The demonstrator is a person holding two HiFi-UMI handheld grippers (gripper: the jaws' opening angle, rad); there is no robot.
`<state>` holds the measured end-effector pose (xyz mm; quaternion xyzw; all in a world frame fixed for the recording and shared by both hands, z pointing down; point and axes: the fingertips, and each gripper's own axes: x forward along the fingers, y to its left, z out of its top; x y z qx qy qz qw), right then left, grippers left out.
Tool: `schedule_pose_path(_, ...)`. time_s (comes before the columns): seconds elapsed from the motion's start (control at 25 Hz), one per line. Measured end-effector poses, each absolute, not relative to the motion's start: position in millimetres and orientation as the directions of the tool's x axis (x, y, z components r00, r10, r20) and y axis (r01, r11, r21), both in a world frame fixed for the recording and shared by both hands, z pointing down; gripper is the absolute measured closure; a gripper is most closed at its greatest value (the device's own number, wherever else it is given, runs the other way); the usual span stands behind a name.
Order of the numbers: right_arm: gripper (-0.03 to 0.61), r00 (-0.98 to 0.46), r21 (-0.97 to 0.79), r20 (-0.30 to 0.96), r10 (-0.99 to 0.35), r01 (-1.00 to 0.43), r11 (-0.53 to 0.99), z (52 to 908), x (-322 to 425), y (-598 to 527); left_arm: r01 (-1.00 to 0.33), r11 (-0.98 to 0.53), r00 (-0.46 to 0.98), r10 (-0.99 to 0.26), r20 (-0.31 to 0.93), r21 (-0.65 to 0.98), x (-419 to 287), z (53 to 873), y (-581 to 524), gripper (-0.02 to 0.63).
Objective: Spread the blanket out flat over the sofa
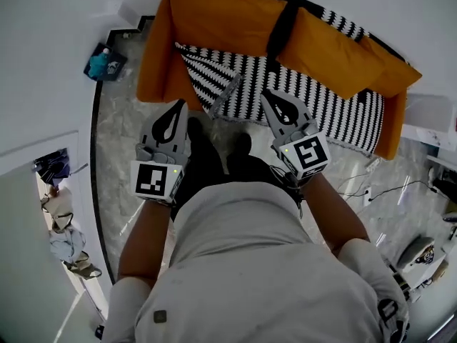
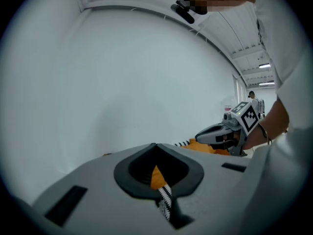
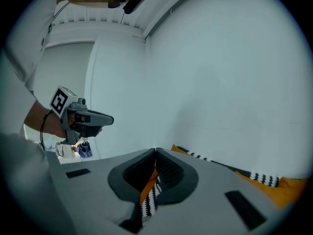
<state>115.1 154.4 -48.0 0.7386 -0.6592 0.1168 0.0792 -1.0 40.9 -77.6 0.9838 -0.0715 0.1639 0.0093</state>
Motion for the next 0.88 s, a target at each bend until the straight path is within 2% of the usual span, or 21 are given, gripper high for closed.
schedule_pose_path(0.44, 0.549, 0.065, -0.089, 0.411, -0.909, -0.99, -0.111, 86.8, 129.3, 95.9, -0.029, -0.999, 0.889, -0.009, 0.459, 0.036, 24.3, 41.7, -15.7, 0.604)
schedule_pose_path(0.88, 0.546, 0.023, -0.135, 0.533, -0.846, -0.985, -0.111, 227.4, 167.6, 50.6, 0.034, -0.994, 0.854, 0.084, 0.513, 0.106, 63.7, 158.5, -43.7, 0.604)
